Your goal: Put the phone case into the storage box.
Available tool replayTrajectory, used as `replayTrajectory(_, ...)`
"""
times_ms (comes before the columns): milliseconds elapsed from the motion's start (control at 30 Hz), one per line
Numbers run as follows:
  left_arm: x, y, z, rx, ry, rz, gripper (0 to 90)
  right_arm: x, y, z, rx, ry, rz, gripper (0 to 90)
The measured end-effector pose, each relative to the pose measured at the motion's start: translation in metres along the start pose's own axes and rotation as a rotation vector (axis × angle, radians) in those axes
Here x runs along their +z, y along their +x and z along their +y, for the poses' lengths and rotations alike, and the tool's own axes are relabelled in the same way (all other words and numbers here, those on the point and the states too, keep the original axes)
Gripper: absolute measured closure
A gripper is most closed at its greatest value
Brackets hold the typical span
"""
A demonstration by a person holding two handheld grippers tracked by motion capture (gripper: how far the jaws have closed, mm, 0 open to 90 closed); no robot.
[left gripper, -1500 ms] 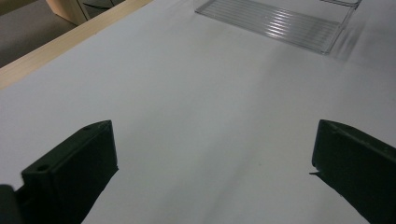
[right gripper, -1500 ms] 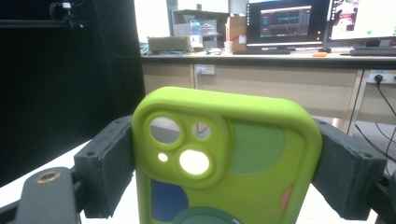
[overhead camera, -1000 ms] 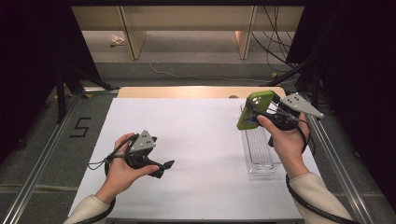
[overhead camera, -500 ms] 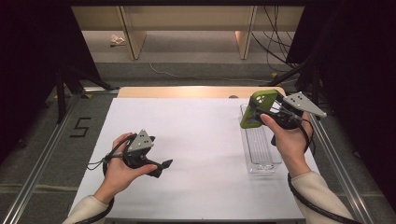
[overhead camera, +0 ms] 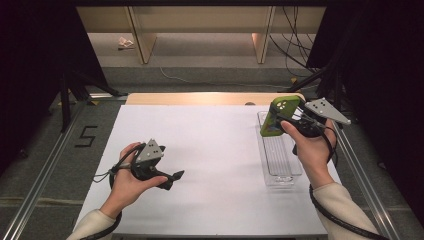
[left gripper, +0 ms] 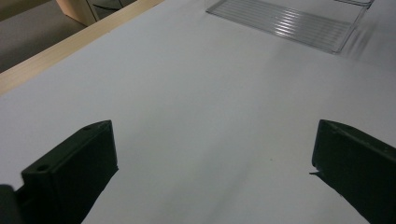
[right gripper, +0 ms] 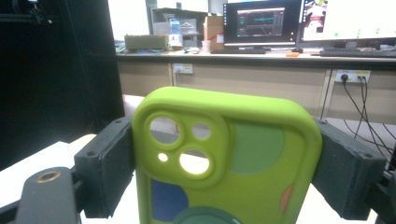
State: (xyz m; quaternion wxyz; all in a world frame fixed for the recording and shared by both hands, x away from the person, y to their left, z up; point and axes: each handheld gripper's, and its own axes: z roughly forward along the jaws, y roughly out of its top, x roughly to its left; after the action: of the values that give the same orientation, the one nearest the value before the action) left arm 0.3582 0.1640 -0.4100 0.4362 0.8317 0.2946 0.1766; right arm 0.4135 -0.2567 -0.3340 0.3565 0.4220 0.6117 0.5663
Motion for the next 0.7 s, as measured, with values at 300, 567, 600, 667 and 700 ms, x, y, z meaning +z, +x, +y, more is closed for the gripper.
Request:
replayTrajectory(300, 0.0003, -0.0002, -0.0002, 0.003, 0.002, 0.0, 0.0, 0.0019, -0.0032, -0.0002, -0.007, 0.005, -0.012, 16.9)
replayTrajectory(567, 0.0002, 0.0002, -0.0003, 0.001, 0.0, 0.001, 0.0, 0.0047, -0.0062, -0.0001, -0.012, 0.005, -0.022, 16.9)
replayTrajectory(600, 0.0003, 0.0002, -0.0003, 0.002, 0.001, 0.0, 0.0, 0.0052, -0.0065, -0.0002, -0.012, 0.005, -0.024, 16.9)
replayTrajectory(667, 0.0003, 0.0001, -0.0003, 0.002, 0.001, 0.0, 0.0, 0.0061, -0.0073, -0.0003, -0.011, 0.008, -0.026, 16.9)
replayTrajectory(700, 0.0003, 0.0002, -0.0003, 0.002, 0.001, 0.0, 0.0, 0.0069, -0.0078, -0.0002, -0.011, 0.007, -0.028, 16.9)
